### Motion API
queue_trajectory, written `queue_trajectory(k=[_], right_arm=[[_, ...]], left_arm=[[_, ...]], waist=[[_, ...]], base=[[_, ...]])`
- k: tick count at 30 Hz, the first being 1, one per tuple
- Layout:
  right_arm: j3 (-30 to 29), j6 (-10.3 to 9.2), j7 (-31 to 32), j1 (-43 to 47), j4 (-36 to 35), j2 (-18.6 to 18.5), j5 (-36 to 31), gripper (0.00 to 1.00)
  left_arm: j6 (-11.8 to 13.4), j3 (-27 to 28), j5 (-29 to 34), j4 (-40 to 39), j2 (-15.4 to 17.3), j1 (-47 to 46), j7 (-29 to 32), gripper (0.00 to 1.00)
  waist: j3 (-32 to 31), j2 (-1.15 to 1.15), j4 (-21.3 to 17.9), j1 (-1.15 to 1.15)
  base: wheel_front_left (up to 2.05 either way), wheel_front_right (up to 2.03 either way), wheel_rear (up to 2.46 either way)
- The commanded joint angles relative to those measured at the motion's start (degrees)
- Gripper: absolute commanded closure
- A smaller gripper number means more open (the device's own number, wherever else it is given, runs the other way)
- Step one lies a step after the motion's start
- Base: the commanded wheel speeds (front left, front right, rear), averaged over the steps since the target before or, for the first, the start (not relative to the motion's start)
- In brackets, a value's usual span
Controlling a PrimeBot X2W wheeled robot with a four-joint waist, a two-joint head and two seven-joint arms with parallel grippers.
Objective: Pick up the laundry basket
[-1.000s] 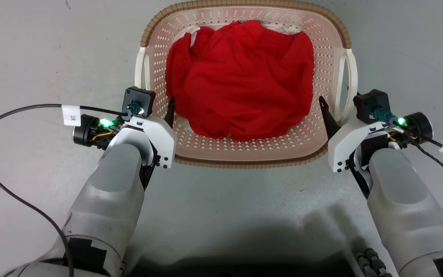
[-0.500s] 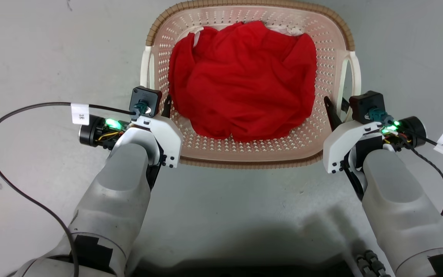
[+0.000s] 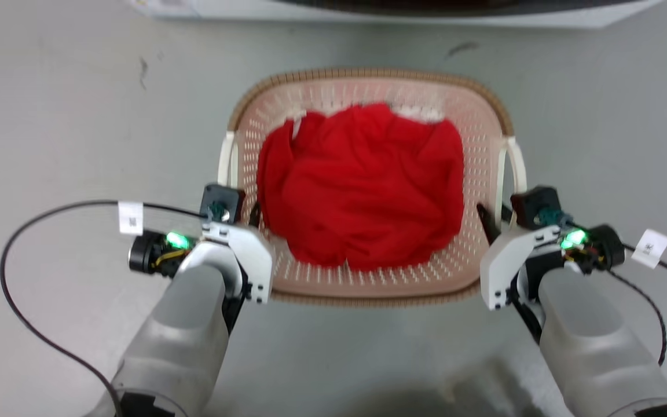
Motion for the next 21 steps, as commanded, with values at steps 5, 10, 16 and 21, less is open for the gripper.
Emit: queue_trajectory(k=[5, 10, 16, 21], right_arm=[[1.31, -0.04, -0.06, 2.98, 3.50, -1.65, 1.41, 1.00], [3.27, -0.05, 0.98, 5.55, 5.05, -1.70, 3.53, 1.00], [6.52, -0.06, 2.96, 8.93, 5.67, -1.73, 5.90, 1.00], [11.43, -0.05, 6.23, 12.57, 5.90, -1.72, 9.80, 1.00]], left_arm=[[-0.87, -0.84, -0.71, 0.49, 1.40, 4.52, 1.92, 1.00], [-1.39, -1.92, -1.14, 0.58, 1.38, 8.50, 3.50, 1.00], [-1.70, -2.77, -2.15, 0.63, 1.38, 13.14, 5.63, 1.00], [-1.88, -3.39, -3.28, 0.57, 1.30, 16.62, 7.67, 1.00]], waist=[[-9.91, 0.00, 0.78, 0.00], [-16.10, 0.00, 0.90, 0.00], [-22.26, 0.00, 0.98, 0.00], [-27.51, 0.00, 0.80, 0.00]], base=[[0.00, 0.00, 0.00], [0.00, 0.00, 0.00], [0.00, 0.00, 0.00], [0.00, 0.00, 0.00]])
